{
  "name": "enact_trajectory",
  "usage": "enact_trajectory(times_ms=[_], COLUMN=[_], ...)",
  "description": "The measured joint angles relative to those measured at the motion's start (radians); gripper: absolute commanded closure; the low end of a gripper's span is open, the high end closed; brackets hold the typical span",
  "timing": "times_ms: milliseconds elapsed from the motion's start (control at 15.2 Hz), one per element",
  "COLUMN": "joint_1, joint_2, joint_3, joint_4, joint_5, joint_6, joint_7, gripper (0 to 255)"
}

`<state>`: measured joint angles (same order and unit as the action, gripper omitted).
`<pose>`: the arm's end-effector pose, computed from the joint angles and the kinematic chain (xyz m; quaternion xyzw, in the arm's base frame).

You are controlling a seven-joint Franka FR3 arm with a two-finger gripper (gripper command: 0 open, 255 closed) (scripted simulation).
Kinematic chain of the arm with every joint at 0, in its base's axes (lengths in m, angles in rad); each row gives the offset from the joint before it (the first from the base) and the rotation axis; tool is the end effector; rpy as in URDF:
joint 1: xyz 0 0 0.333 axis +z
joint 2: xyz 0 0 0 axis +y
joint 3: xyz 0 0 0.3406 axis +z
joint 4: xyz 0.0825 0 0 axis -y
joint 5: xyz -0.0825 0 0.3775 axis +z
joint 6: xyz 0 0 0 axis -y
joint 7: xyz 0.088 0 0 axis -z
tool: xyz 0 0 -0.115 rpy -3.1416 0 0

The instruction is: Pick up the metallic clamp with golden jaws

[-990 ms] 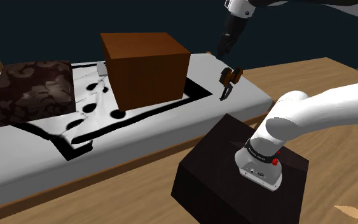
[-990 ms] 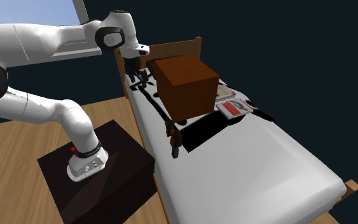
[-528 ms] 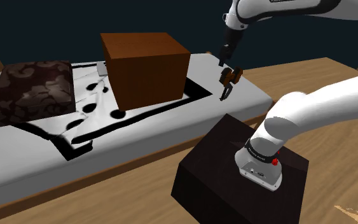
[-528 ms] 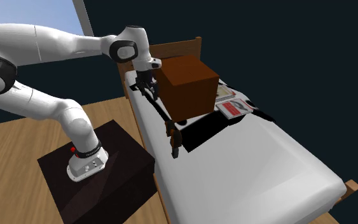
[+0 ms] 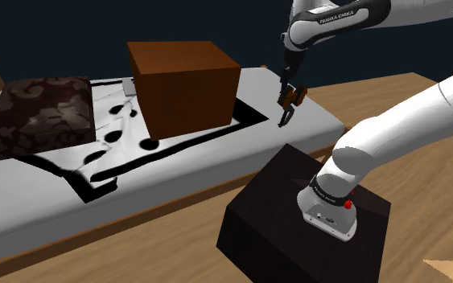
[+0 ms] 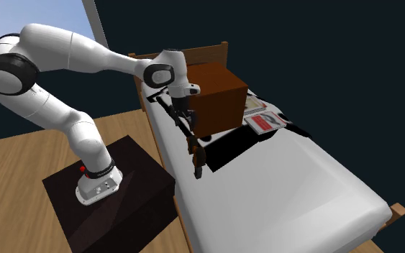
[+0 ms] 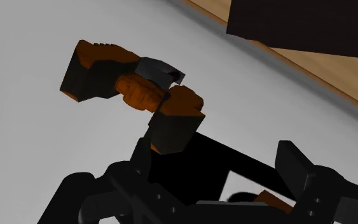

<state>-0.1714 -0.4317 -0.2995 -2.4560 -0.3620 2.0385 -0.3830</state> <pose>0.3459 -0.2080 0.4650 0.9937 0.0506 -0.0367 0.0925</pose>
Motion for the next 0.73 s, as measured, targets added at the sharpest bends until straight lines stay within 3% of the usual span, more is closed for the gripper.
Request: enact_trajectory(times_ms=[264,726], joint_1=[-0.024,-0.031], joint_2=[0.079,0.137], joint_3=[-0.033,-0.050], joint_4=[0.019,-0.029], joint_5=[-0.049,-0.069], joint_6=[0.056,0.160], joint_7=[-0.026,-0.009], gripper=[0,0])
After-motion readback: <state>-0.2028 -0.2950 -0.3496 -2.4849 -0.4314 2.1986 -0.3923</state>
